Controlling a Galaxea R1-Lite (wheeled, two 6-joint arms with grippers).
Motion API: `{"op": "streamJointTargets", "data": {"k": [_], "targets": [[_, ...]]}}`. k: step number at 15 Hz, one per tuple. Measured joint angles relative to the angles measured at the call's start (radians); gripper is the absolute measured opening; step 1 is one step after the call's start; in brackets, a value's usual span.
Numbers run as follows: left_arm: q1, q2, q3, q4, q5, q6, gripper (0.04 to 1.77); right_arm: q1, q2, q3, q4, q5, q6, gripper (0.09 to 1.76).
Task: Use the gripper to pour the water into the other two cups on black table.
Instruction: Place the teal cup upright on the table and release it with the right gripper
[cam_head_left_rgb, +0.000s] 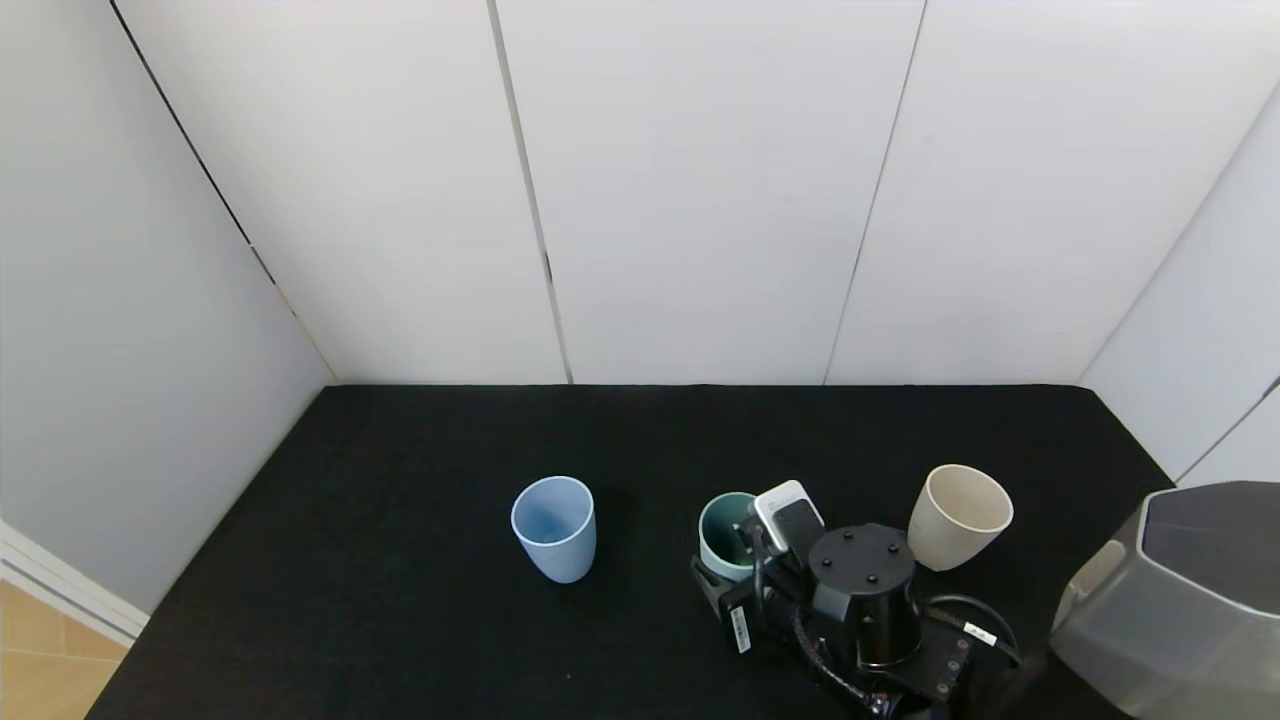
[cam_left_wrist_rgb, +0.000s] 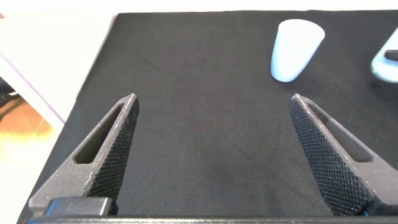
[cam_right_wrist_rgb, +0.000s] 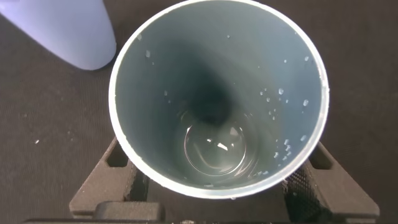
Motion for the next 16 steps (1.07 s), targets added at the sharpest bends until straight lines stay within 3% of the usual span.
{"op": "streamJointTargets", "data": {"k": [16], "targets": [[0.0,0.0,0.0,0.0,0.0,0.0,1.72,-0.037,0.073,-0.029,0.001,-0.001,0.001,1.19]]}}
